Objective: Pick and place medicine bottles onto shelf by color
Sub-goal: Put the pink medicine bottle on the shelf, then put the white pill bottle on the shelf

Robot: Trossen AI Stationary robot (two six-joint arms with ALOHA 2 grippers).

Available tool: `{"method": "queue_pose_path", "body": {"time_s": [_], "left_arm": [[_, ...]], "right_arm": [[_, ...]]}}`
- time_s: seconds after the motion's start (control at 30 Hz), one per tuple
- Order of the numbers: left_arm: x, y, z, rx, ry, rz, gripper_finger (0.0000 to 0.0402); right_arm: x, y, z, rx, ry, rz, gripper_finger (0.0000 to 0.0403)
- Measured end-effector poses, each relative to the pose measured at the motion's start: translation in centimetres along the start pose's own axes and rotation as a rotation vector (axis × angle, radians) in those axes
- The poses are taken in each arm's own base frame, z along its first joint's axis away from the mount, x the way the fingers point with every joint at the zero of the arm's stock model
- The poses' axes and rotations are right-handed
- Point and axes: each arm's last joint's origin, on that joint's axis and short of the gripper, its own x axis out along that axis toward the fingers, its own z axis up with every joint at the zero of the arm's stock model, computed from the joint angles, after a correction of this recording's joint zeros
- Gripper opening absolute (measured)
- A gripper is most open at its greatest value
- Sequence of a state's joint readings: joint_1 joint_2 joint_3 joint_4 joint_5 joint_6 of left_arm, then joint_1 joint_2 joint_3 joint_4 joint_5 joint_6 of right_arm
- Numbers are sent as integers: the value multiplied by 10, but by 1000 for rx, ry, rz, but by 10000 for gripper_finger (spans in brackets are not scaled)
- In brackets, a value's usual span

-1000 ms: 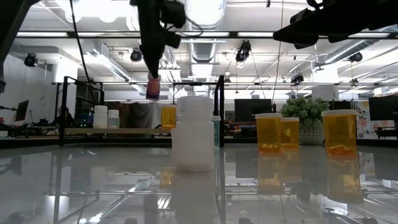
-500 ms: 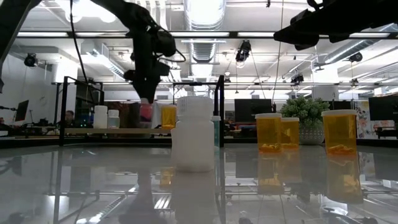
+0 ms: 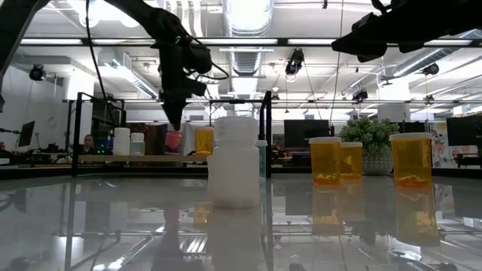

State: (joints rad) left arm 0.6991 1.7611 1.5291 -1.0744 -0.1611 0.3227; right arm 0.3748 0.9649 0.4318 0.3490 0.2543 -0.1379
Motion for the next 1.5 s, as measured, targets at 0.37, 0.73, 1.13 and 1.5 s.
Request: {"method": "queue_pose_path", "body": {"time_s": [0.37,0.73,1.13,1.5], "left_arm": [[1,13,-5,154,-15,-37,155],[2,17,-3,154,-51,-24,213],[-18,14,-8,162,-84,-7,226],[-114,-75,-20,124,-460,-274,226]], "right_arm": [[0,0,-1,18,3,0,226],[0,0,-3,24,7,1,226],[0,0,-3,32,7,1,226],[0,0,-3,22,7,0,226]]}}
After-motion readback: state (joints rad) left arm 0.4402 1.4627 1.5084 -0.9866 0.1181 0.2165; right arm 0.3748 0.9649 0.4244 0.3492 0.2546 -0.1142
